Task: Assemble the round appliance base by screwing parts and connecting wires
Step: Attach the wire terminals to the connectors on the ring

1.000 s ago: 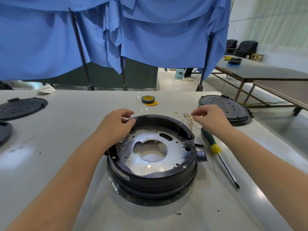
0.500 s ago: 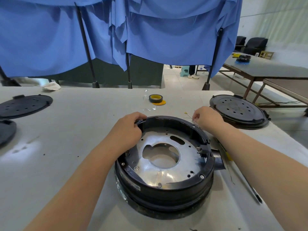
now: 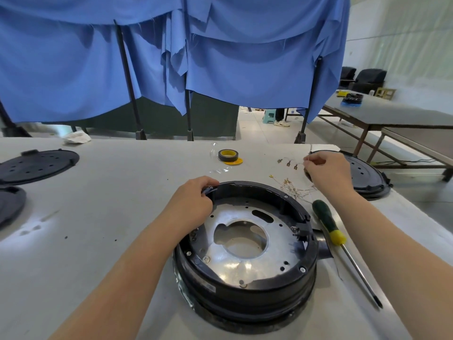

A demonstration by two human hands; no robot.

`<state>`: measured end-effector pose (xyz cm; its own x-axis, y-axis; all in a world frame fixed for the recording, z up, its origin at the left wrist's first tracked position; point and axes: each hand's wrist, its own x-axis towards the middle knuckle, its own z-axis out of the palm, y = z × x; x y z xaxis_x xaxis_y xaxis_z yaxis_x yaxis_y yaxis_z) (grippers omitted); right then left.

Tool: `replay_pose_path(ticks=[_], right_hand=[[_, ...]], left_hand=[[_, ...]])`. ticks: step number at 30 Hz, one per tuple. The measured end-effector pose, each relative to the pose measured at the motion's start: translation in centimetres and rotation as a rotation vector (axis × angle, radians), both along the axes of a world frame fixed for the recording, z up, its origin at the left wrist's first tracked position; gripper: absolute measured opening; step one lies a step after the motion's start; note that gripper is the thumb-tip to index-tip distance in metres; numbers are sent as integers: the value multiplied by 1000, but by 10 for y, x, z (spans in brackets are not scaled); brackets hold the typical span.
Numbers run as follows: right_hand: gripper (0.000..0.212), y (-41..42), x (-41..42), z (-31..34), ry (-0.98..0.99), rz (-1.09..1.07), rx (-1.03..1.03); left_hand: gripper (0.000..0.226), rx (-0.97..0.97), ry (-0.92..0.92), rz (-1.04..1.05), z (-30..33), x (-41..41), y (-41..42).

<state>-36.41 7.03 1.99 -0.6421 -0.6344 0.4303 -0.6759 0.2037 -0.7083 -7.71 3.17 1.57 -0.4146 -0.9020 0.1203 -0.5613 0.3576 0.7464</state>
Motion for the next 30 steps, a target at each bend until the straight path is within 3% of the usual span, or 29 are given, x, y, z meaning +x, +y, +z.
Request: replay_pose_path(ticks=[5, 7, 14, 20, 25, 30], right_hand=[[11, 34, 16, 27, -485, 176, -197], [9, 47, 27, 39, -585, 253, -194], [7, 69, 72, 59, -701, 554, 57], [6, 66, 99, 47, -805, 716, 186], [10, 65, 105, 41, -822, 757, 206], [6, 64, 108, 38, -806, 771, 224]], left_hand=[[44, 30, 31, -11, 6, -1, 4], [36, 42, 45, -6, 8, -1, 5], [12, 182, 120, -39, 23, 4, 10], [27, 223, 202, -223, 52, 20, 17], [26, 335, 272, -225, 63, 27, 18], [32, 295, 156, -287, 62, 28, 22]])
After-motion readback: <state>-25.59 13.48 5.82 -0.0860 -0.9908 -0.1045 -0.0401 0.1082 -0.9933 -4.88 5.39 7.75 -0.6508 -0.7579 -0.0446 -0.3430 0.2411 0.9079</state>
